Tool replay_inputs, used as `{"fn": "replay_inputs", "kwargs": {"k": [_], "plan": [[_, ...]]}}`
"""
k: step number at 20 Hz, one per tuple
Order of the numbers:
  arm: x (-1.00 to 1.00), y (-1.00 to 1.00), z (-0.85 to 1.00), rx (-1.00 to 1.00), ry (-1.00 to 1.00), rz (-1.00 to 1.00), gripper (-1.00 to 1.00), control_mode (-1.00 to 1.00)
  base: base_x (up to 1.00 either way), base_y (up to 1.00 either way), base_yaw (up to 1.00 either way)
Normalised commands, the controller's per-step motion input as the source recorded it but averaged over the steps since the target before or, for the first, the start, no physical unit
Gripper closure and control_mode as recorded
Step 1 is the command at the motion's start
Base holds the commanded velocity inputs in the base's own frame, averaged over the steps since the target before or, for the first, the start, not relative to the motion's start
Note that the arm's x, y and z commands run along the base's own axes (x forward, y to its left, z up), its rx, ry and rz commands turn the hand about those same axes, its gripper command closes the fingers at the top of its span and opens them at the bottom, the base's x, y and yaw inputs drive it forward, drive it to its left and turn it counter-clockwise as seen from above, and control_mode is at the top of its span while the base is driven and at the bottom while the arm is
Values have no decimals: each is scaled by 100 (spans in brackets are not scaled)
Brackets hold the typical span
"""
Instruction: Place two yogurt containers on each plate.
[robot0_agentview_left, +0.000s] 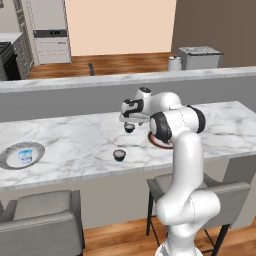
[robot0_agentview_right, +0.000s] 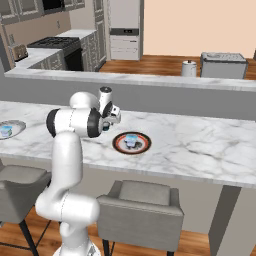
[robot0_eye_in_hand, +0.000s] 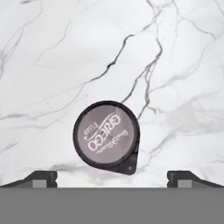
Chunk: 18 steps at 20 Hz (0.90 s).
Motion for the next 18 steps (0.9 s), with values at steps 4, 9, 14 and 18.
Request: {"fn": "replay_inputs", "kwargs": {"k": [4,9,14,18], "plan": [[19,9,-21,-2,0,0,-100,-100,0,0,0],[17,11,-25,-2,0,0,-100,-100,0,0,0],[14,6,-18,-1,0,0,-100,-100,0,0,0],[22,0,-16,0,0,0,-100,-100,0,0,0]]}}
